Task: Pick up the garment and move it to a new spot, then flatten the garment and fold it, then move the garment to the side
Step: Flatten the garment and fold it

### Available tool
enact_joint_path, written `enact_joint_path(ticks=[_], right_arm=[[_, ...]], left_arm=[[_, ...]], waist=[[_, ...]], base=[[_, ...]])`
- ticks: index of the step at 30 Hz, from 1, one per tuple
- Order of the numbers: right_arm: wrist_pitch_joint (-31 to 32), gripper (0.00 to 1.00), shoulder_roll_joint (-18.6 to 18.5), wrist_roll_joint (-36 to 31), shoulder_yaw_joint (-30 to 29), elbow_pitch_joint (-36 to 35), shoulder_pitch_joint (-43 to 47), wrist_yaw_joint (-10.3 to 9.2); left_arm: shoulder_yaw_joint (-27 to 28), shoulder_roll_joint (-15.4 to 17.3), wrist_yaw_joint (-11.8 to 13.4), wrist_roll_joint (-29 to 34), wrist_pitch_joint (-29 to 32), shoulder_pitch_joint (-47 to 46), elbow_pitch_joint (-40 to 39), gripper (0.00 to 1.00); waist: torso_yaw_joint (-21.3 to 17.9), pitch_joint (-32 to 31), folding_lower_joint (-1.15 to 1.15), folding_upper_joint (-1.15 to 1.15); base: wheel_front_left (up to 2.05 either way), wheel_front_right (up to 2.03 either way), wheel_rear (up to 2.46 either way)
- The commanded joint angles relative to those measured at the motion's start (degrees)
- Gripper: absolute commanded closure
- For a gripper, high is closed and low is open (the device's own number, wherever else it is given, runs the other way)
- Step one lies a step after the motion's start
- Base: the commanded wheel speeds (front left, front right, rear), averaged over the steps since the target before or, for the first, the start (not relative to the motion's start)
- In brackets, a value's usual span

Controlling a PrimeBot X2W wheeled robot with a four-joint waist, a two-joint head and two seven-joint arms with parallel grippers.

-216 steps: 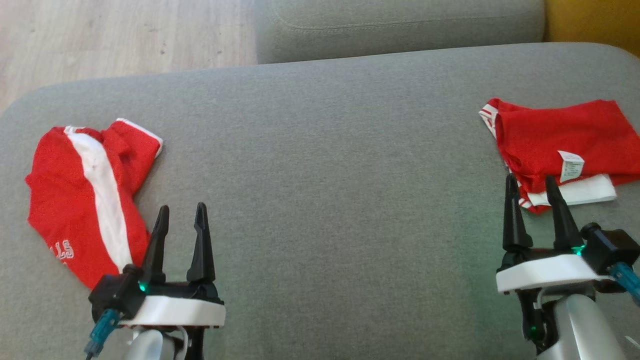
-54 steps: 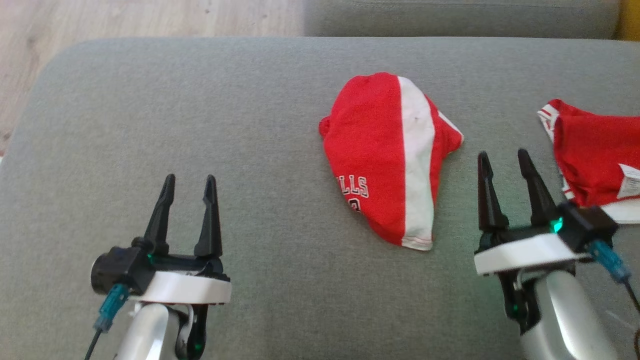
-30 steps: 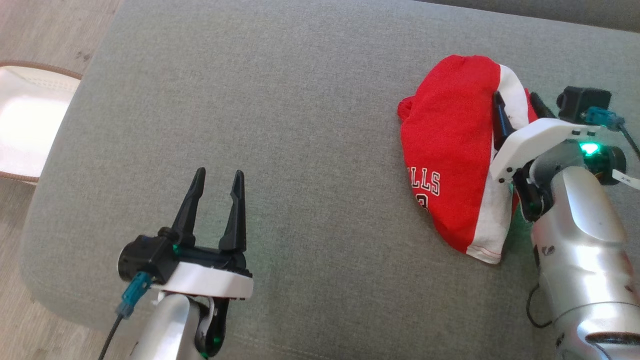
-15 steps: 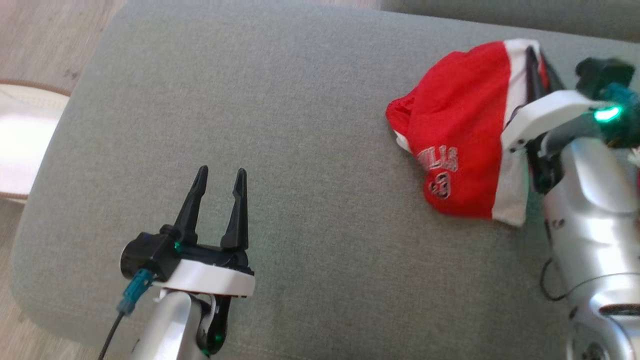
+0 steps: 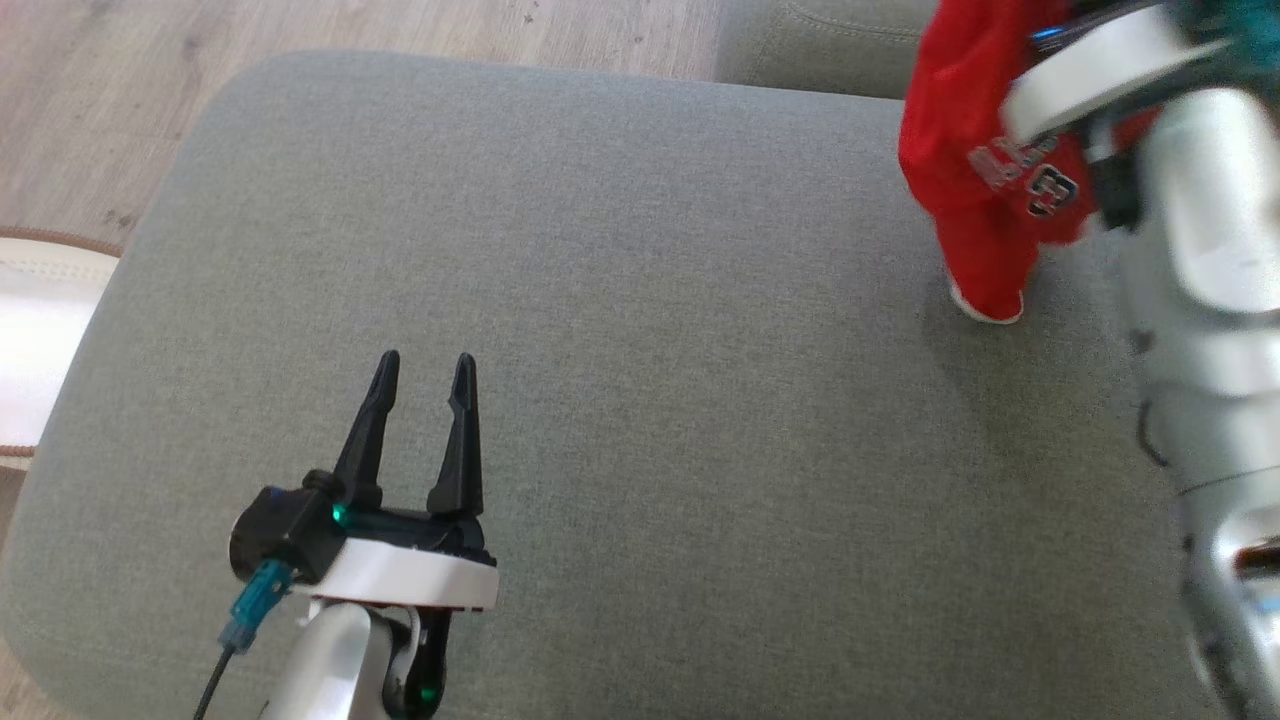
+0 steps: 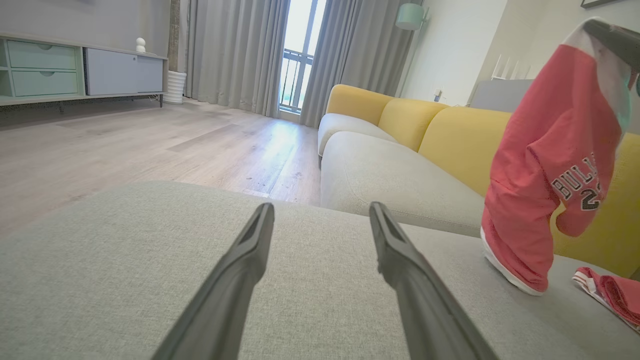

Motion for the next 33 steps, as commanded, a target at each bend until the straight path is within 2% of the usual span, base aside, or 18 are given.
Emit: enact_joint_path(ticks=[1,5,11,12,13,15,17,20,23,27,28,33], right_arm=[[-0.54,1.00,2.69,-0.26,4.28,-3.04,0.50,0.39],[-0.28,1.00,5.30,0.76,16.28,-3.65,6.15,0.39],[2.57,1.00,7.48,6.56,37.60,2.14,15.06,0.39],[2.98,0.27,7.64,7.87,40.42,3.13,16.17,0.39],[3.49,0.00,7.78,9.48,42.93,3.98,17.19,0.39],[3.59,0.00,7.98,12.83,47.26,4.18,18.40,0.39],[3.36,0.00,8.08,16.25,49.15,3.57,18.53,0.39],[2.62,0.00,8.13,19.39,48.67,2.49,17.52,0.39],[1.50,0.00,7.94,21.31,44.58,1.15,16.95,0.39],[0.13,0.00,5.56,20.91,33.89,-1.67,17.91,0.39],[0.13,0.00,5.56,20.91,33.89,-1.67,17.91,0.39],[-0.45,0.00,3.65,16.88,17.00,-7.03,24.39,0.39]], left_arm=[[1.84,0.28,0.51,-0.33,-0.46,-0.85,-2.13,0.00],[1.38,0.28,0.63,-0.40,-0.46,-0.41,-2.34,0.00],[0.55,0.28,0.64,-0.63,-0.46,-0.43,-1.46,0.00],[0.32,0.28,0.63,-0.71,-0.46,-0.48,-1.29,0.00],[0.12,0.28,0.64,-0.78,-0.46,-0.50,-1.12,0.00],[-0.06,0.28,0.72,-0.91,-0.46,-0.43,-0.88,0.00],[0.07,0.28,0.88,-0.97,-0.46,-0.19,-0.82,0.00],[0.80,0.28,1.05,-0.74,-0.46,0.45,-0.88,0.00],[1.38,0.28,1.04,-0.42,-0.46,0.85,-1.09,0.00],[2.35,0.28,1.02,-0.07,-0.46,1.17,-2.39,0.00],[2.35,0.28,1.02,-0.07,-0.46,1.17,-2.39,0.00],[3.18,0.28,1.00,0.19,-0.46,1.24,-4.47,0.00]], waist=[[0.02,-0.09,0.01,0.00],[0.29,-0.01,0.01,0.00],[1.02,0.02,0.01,0.00],[1.20,-0.11,0.01,0.00],[1.35,-0.27,0.01,0.00],[1.48,-0.60,0.01,0.00],[1.30,-0.93,0.01,0.00],[0.35,-1.50,0.01,0.00],[-0.93,-2.19,0.01,0.00],[-3.10,-2.93,0.01,0.00],[-3.10,-2.93,0.01,0.00],[-5.84,-2.86,0.01,0.00]], base=[[0.00,0.00,0.00],[0.00,0.00,0.00],[0.00,0.00,0.00],[0.00,0.00,0.00],[0.00,0.00,0.00],[0.00,0.00,0.00],[0.00,0.00,0.00],[0.00,0.00,0.00],[0.00,0.00,0.00],[0.00,0.00,0.00],[0.00,0.00,0.00],[0.00,0.00,0.00]])
